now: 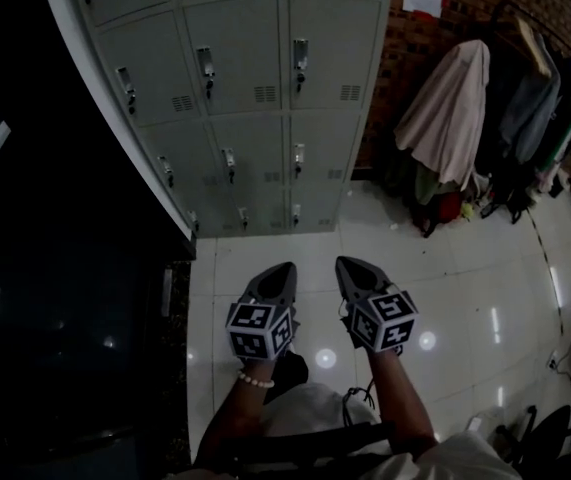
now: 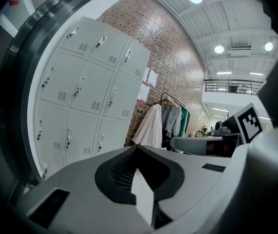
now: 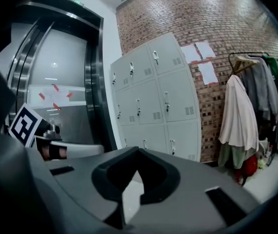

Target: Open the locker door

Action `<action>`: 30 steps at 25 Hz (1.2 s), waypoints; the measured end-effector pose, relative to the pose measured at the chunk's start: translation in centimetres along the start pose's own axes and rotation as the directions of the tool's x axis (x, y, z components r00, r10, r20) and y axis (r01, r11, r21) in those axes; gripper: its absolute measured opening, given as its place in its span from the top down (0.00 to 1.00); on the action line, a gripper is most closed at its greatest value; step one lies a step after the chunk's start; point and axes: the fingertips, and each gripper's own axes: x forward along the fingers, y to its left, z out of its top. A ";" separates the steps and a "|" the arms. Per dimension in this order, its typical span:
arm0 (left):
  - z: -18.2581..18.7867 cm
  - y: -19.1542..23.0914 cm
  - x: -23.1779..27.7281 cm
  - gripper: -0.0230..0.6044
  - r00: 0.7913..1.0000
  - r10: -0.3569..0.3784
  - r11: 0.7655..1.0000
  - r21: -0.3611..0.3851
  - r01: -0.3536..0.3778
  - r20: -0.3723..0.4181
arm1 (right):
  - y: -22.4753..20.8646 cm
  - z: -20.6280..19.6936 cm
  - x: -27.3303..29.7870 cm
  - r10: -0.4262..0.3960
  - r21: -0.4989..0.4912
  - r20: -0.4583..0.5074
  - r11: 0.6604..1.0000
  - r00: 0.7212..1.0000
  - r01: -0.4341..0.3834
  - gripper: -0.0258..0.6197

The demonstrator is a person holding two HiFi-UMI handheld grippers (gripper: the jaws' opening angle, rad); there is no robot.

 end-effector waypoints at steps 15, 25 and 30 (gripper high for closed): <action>4.4 10.9 11.8 0.97 0.996 -0.041 0.999 0.020 0.042 -0.076 | -4.0 3.0 16.5 -0.012 0.033 0.007 0.999 1.000 0.012 0.94; 2.9 15.8 18.8 0.97 0.992 -0.029 1.000 -0.014 0.027 -0.122 | -9.4 0.5 24.5 -0.028 0.051 -0.054 0.998 0.998 0.031 0.92; 2.2 18.8 22.8 0.97 0.990 -0.003 0.999 -0.039 -0.002 -0.138 | -12.7 -1.8 29.3 -0.039 0.074 -0.093 0.996 0.995 0.046 0.91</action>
